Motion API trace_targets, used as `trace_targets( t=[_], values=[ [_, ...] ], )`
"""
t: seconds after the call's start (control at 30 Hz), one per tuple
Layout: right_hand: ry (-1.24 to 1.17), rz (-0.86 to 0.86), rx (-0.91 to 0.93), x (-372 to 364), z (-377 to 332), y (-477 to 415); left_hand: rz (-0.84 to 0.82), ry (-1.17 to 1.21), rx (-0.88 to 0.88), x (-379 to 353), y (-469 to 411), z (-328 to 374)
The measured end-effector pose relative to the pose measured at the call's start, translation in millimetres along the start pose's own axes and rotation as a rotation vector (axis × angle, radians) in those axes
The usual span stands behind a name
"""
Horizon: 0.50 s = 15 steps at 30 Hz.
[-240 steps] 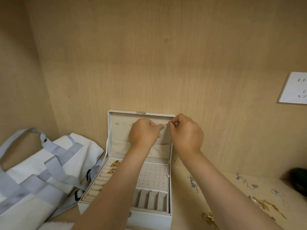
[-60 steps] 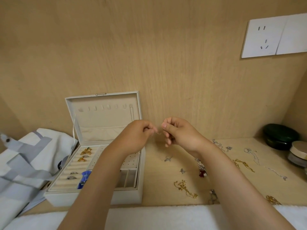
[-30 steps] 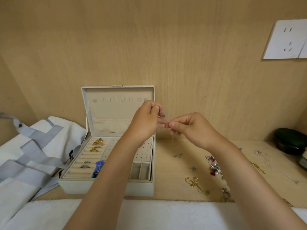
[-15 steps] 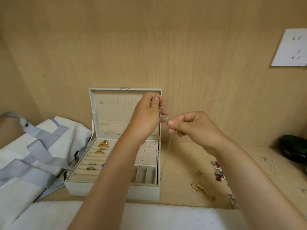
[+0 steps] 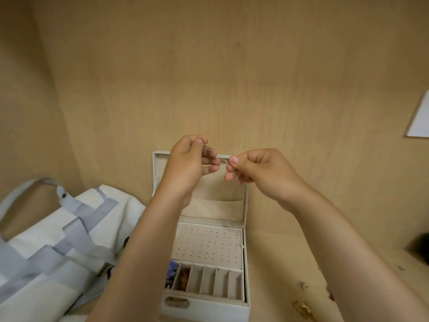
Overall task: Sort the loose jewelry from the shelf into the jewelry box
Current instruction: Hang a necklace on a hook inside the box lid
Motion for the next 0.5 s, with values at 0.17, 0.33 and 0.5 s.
trace_targets(
  t=[0.17, 0.33, 0.5],
  values=[
    [0.030, -0.047, -0.033, -23, 25, -5, -0.047, -0.159, -0.030, 19, -3, -18],
    [0.005, -0.092, -0.108, -41, 60, 3, -0.210, -0.341, -0.045, 18, -6, -34],
    [0.106, -0.058, -0.155, -38, 76, 5, -0.246, -0.431, -0.021, 20, -8, -46]
  ],
)
Point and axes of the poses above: each hand's wrist, its own y-axis away from the middle knuckle, its own x-axis out of the back of the hand, z = x × y, the point moved 4 cm from there along -y, towards the middle knuckle
